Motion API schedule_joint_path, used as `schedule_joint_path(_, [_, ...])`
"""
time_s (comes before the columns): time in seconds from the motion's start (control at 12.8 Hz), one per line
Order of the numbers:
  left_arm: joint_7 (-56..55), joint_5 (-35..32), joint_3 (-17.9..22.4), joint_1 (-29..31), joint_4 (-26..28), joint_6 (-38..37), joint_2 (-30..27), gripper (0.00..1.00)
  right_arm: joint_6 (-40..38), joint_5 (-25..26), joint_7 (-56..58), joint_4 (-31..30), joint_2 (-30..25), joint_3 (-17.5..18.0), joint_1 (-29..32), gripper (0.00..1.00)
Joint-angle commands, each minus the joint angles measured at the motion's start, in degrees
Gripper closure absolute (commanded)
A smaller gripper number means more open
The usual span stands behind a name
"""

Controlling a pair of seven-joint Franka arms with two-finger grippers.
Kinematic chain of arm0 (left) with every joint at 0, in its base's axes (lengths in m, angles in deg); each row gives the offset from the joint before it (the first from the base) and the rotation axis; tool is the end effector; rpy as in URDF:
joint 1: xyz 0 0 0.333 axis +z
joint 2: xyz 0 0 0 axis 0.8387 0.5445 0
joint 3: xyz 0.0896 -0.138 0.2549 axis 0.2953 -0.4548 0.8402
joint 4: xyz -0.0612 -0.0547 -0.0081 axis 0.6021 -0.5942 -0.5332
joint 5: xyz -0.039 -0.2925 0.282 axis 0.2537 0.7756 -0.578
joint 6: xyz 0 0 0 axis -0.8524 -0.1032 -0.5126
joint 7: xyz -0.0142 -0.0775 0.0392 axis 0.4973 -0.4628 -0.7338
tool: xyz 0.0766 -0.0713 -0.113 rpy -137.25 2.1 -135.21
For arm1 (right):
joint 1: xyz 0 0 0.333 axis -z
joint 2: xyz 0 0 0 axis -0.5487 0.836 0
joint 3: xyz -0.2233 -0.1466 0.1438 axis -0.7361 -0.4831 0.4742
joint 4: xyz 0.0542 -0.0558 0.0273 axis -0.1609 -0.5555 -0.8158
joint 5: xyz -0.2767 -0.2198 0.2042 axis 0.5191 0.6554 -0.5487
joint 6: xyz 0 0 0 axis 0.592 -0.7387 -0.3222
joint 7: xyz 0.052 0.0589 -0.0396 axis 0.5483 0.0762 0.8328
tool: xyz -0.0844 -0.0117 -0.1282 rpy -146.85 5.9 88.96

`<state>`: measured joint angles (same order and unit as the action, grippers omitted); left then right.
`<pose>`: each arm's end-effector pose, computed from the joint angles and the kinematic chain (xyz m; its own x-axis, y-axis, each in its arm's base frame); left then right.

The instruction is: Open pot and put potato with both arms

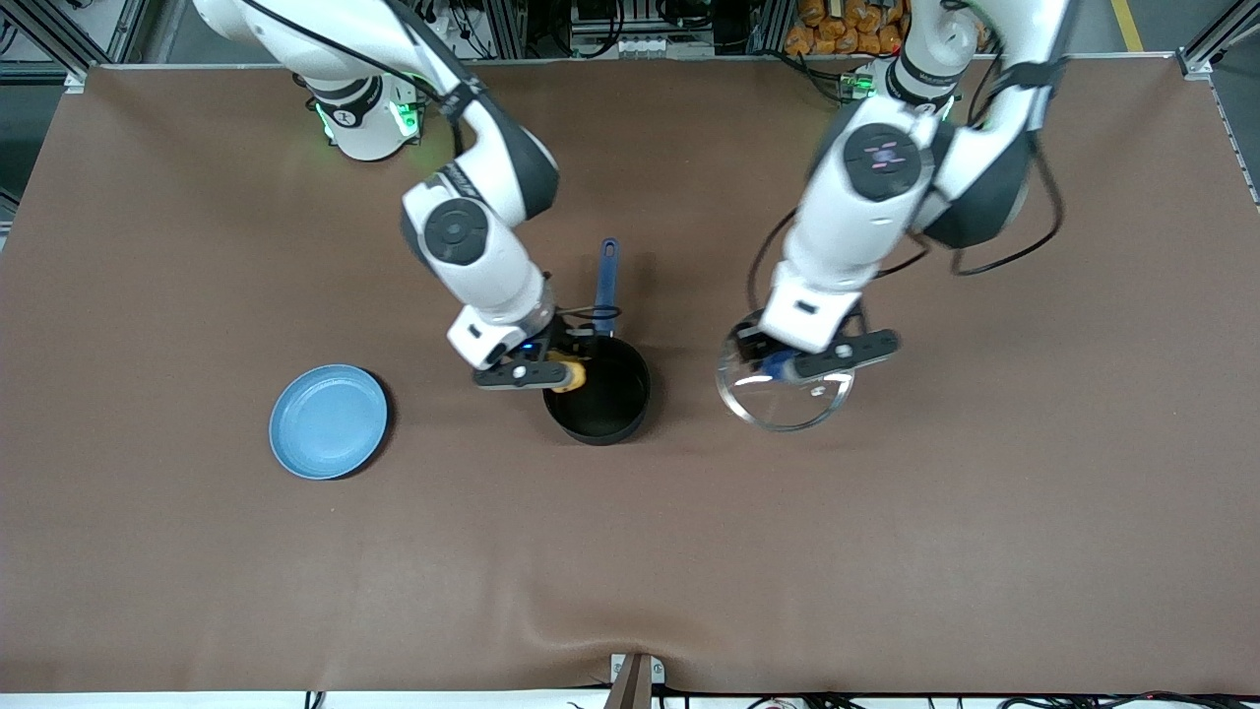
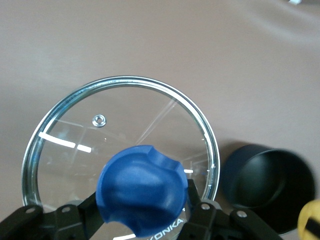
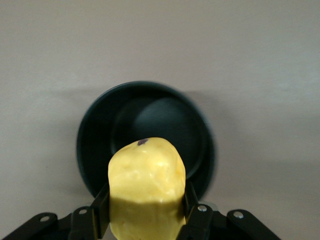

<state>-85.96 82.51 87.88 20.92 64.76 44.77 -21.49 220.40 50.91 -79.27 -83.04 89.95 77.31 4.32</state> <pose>0.5654 -0.3052 0.3706 0.9600 0.2659 0.0873 0.2572 -0.9613 0.0988 0.5482 0.4283 0.2488 0.9977 -0.0283 0.0610 -0.0153 -0.9791 -0.2027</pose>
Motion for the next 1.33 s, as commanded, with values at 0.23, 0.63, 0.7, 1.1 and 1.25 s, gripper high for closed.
schedule_joint_path(0.23, [18.71,1.33,-0.78,10.93,22.33,12.01,-9.42,0.98,1.52,6.86,-6.52,8.74,9.80,-1.06,-2.86,0.91])
schedule_joint_path(0.63, [25.15,1.51,-0.78,14.38,27.37,24.41,-2.67,0.98,3.72,9.32,-6.70,9.98,13.58,-1.58,-2.94,0.91])
schedule_joint_path(0.7, [25.24,1.51,-0.78,14.38,27.37,27.14,0.05,0.98,3.98,9.41,-6.61,9.98,14.02,-1.59,-2.94,0.91])
schedule_joint_path(1.1, [29.80,1.51,-0.87,16.92,27.37,31.90,4.73,0.97,5.92,9.41,-7.84,9.98,15.61,-1.59,-3.47,0.88])
schedule_joint_path(1.25, [29.90,1.51,-0.87,16.93,27.20,32.79,5.70,0.61,5.92,9.41,-7.84,9.98,15.61,-1.59,-3.47,0.68])
